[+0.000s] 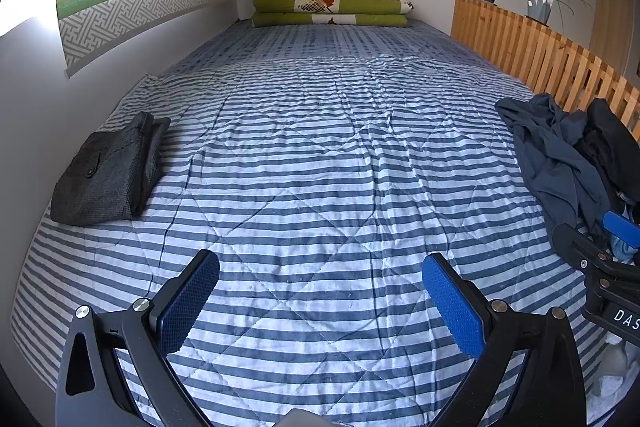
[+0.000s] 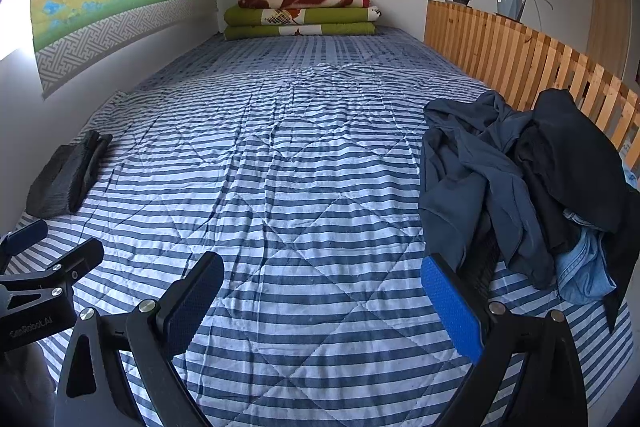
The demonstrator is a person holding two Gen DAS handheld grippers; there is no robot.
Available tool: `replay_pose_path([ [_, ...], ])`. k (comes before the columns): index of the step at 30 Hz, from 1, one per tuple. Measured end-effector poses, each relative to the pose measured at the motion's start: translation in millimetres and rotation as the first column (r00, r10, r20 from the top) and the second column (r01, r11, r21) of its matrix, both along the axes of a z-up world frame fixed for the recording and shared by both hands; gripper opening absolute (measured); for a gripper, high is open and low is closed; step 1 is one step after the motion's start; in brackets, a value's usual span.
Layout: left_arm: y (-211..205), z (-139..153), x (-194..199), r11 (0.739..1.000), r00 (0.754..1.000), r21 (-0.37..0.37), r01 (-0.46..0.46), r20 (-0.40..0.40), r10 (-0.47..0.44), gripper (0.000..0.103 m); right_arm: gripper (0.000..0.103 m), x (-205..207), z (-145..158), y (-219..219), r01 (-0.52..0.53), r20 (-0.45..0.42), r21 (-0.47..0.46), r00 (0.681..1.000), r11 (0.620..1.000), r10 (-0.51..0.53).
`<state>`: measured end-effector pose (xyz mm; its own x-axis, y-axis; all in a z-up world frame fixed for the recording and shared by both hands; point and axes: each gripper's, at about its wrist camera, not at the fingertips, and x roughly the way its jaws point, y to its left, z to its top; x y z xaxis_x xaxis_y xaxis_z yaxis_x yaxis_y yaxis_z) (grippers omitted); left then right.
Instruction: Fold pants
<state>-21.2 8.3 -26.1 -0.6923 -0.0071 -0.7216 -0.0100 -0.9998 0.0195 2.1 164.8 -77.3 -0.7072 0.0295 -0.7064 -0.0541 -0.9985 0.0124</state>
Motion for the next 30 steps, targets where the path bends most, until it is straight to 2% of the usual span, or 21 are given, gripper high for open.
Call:
replay_pose_path([
  [30,-3.3,-7.1,-3.7,1.0,1.0,0.0,0.0,0.01,0.0,0.102,0.097,-1.9,-1.8,2.6,0.002,0.011,-0.008,1.0,1.0,-0.002],
])
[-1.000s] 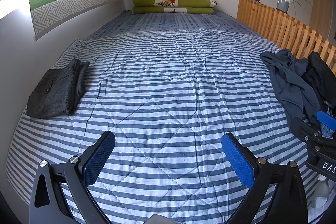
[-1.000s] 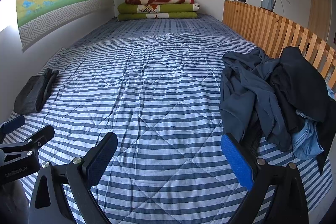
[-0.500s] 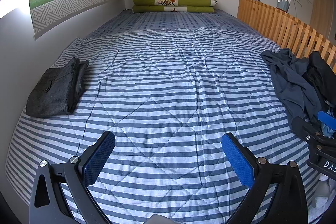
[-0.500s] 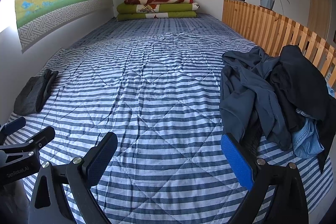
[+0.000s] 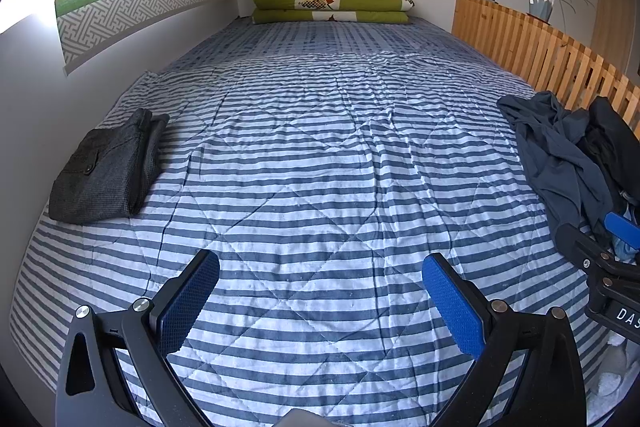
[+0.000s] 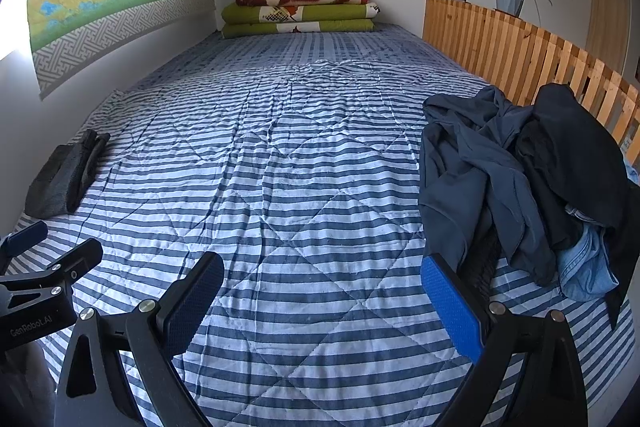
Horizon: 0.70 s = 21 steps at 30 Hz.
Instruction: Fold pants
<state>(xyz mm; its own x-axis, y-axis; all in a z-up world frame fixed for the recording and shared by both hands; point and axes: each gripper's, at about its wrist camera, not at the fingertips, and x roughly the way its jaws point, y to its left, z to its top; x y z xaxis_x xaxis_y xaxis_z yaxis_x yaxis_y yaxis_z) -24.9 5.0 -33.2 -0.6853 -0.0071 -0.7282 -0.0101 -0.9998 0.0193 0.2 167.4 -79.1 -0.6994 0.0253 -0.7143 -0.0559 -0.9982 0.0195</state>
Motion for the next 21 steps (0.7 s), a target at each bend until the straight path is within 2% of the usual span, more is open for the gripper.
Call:
replay_pose_path([
  [14,0.6,-6.7,-4.4,1.0,1.0,0.001,0.001,0.02,-0.001,0.102,0.097,-3.5,-5.6,4.5,0.001,-0.019,0.002,1.0,1.0,-0.001],
  [18,3.2,-8.5,-7.3,1.0,1.0,-0.004,0.009,0.02,-0.009,0.102,0.097,-6.3,-5.1,16.5,0.008,-0.023,0.003,1.0,1.0,-0.008],
  [21,4.9,-13.0,-9.7,1.0,0.999,0.002,0.021,0.038,-0.021,0.102,0.097,-9.3,-3.1,37.2,0.054,-0.034,0.035,0.998,0.998,-0.052],
])
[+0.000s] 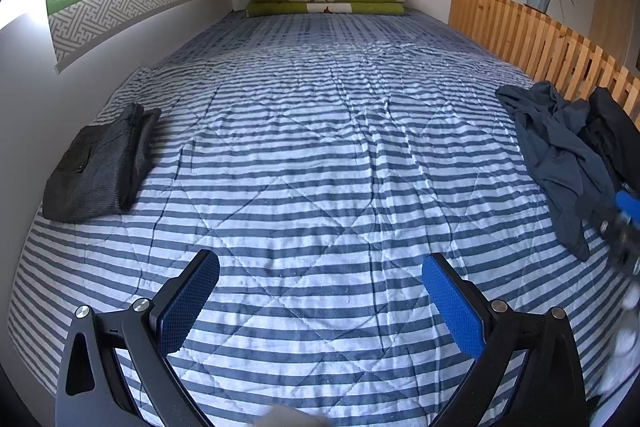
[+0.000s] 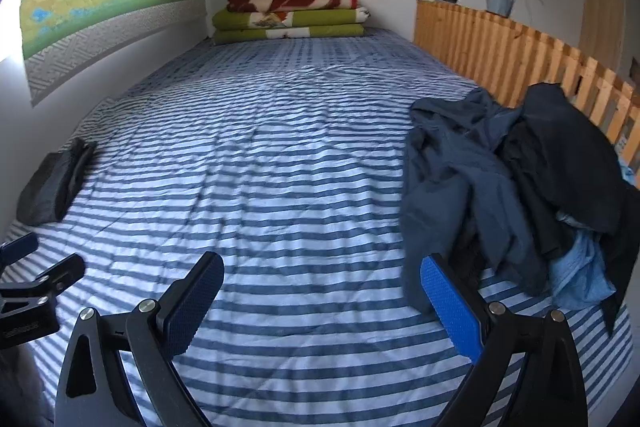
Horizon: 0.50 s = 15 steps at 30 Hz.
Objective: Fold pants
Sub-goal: 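Reach the right tool into the dark clothes pile and grasp a navy garment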
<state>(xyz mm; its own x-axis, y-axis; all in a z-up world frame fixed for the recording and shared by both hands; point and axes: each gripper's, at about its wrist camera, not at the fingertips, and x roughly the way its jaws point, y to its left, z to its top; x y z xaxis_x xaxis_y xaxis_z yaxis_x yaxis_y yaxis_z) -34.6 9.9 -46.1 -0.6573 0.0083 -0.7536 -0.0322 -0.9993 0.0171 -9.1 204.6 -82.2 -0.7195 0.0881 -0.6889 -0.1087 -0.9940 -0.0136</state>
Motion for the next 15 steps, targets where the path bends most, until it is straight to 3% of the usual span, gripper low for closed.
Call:
replay_pose_path([
  [7,0.7,-12.9,-3.3,1.0,0.999,0.022,0.022,0.042,-0.023,0.102,0.097,-10.4,3.3,90.5,0.193,0.004,0.008,0.981,0.981,-0.193],
  [15,-2.1,-13.5,-3.8,0.999,0.999,0.034,0.017,0.033,-0.018,0.102,0.097,-13.9,29.9,201.7,0.396,-0.035,-0.019,0.918,0.918,-0.396],
])
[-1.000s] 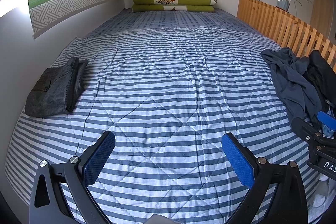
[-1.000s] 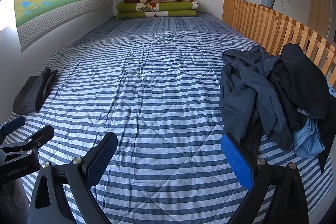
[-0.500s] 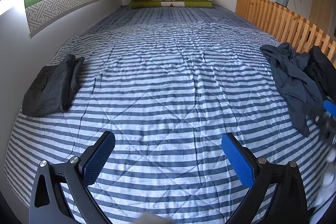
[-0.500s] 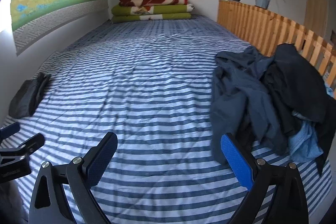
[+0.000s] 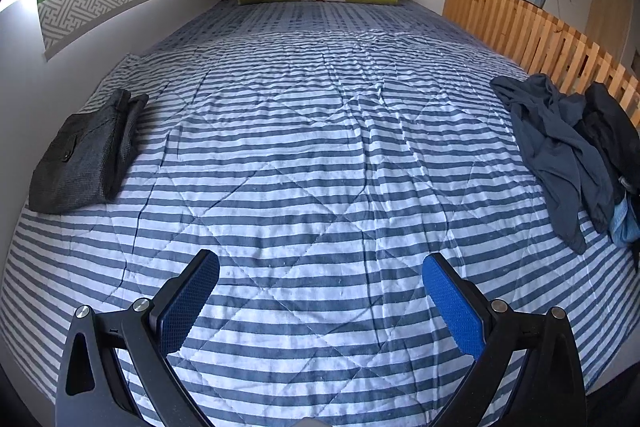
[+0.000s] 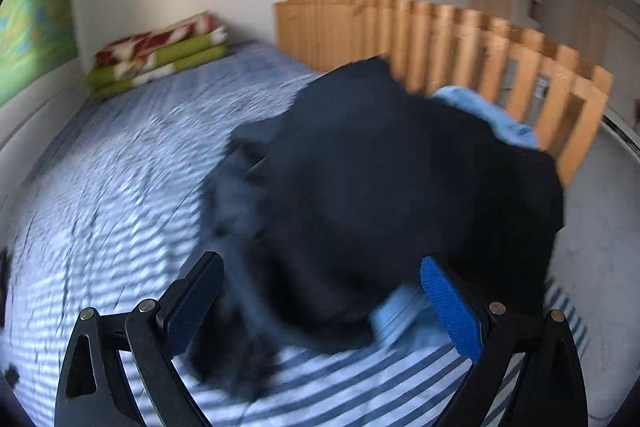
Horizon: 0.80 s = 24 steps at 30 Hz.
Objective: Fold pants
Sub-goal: 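Reach the right tool into the dark clothes pile and grasp a navy garment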
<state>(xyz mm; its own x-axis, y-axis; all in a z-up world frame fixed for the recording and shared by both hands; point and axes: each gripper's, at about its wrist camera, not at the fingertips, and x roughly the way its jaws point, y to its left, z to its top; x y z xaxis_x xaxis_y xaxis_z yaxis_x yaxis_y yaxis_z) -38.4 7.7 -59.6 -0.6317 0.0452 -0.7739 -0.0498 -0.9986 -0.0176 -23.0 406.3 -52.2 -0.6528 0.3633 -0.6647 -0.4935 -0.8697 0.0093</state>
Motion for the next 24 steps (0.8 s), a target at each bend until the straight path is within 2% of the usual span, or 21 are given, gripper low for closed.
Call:
replay_pose_path([
  [4,-0.5,-3.8,-3.9,1.0,1.0,-0.002,0.0,0.009,0.0,0.102,0.097,-33.4,12.4,23.0,-0.04,0.086,0.097,0.996,0.995,0.031],
  [7,-1.9,-6.7,-6.8,1.0,1.0,0.001,-0.003,0.017,0.003,0.102,0.097,-57.2,10.8,26.2,-0.1,0.157,0.075,0.984,0.992,0.087],
  [11,-4.7,-6.1,-10.0,1.0,1.0,0.013,-0.009,0.017,0.009,0.102,0.097,-91.4,-3.9,18.0,-0.167,0.275,0.05,0.95,0.985,0.147],
  [13,-7.4,-3.6,-10.7,1.0,1.0,0.018,-0.013,0.011,0.013,0.102,0.097,-101.5,-16.6,12.2,-0.167,0.348,0.138,0.931,0.976,0.11],
  [15,-11.4,-0.1,-10.0,1.0,1.0,0.023,-0.015,0.003,0.015,0.102,0.097,-103.0,-21.4,9.8,-0.174,0.371,0.179,0.924,0.968,0.097],
  [16,-14.1,2.1,-9.4,1.0,1.0,0.025,-0.016,-0.002,0.016,0.102,0.085,-102.9,-21.8,11.8,-0.172,0.375,0.177,0.922,0.969,0.095],
  [17,-17.7,4.5,-8.4,0.999,1.0,0.029,-0.018,-0.009,0.018,0.102,0.056,-101.2,-20.9,15.3,-0.161,0.38,0.156,0.92,0.975,0.092],
  [18,-21.6,7.0,-7.1,0.999,1.0,0.034,-0.021,-0.017,0.021,0.102,0.04,-99.2,-18.1,18.0,-0.154,0.381,0.137,0.92,0.979,0.091],
  [19,-24.5,8.7,-6.2,0.999,0.999,0.038,-0.023,-0.021,0.024,0.102,0.014,-96.1,-15.0,20.4,-0.149,0.379,0.116,0.921,0.982,0.095],
  [20,-29.0,11.0,-5.3,0.999,0.999,0.044,-0.027,-0.027,0.028,0.101,0.007,-92.0,-7.1,22.3,-0.144,0.364,0.107,0.926,0.984,0.096],
  [24,-45.7,19.2,-1.0,0.997,0.998,0.06,-0.043,-0.042,0.046,0.095,0.003,-72.7,30.4,12.8,-0.133,0.3,0.162,0.951,0.978,0.079],
])
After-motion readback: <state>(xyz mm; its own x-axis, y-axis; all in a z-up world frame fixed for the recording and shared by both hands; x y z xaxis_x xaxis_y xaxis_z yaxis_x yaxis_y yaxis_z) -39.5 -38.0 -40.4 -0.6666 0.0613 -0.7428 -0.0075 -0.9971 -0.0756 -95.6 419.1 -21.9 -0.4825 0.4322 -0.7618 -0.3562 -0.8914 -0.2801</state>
